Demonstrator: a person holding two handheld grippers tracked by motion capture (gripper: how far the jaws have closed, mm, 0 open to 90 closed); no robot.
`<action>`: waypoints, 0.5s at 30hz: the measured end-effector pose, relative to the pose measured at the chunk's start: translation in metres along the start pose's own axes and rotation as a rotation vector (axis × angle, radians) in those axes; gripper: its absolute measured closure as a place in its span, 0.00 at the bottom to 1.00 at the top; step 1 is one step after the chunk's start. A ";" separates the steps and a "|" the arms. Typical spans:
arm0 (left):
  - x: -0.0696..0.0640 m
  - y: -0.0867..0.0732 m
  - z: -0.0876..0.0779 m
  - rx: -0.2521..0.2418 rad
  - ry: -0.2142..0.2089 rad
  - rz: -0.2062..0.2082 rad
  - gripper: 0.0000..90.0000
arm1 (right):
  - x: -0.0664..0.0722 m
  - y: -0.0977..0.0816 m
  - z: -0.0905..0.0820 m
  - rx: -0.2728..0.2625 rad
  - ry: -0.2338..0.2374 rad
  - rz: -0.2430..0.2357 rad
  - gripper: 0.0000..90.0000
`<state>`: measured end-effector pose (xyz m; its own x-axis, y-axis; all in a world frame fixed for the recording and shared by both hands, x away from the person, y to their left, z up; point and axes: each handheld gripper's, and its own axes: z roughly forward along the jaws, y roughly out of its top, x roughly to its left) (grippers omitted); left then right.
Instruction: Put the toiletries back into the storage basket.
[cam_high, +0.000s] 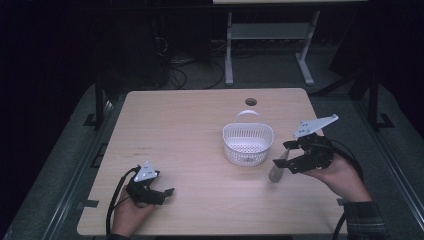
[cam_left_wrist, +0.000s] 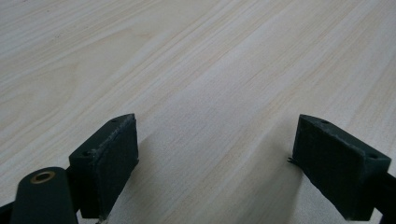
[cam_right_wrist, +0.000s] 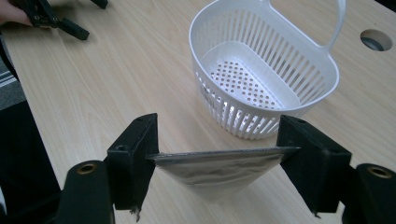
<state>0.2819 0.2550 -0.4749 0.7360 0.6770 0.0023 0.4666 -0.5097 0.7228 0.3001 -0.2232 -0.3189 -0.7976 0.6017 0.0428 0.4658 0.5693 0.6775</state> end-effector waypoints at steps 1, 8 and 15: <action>0.000 0.000 0.000 0.000 0.000 0.000 0.15 | 0.000 0.000 0.000 0.000 0.000 0.000 0.33; 0.000 0.000 0.000 -0.003 -0.001 -0.003 0.15 | -0.002 0.009 -0.004 -0.007 -0.009 -0.002 0.33; 0.000 0.000 0.000 -0.003 -0.001 -0.003 0.15 | -0.005 0.015 -0.008 -0.010 -0.019 -0.006 0.33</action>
<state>0.2818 0.2548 -0.4751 0.7348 0.6783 -0.0004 0.4673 -0.5059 0.7251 0.3078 -0.2219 -0.3034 -0.7927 0.6091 0.0245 0.4570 0.5671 0.6853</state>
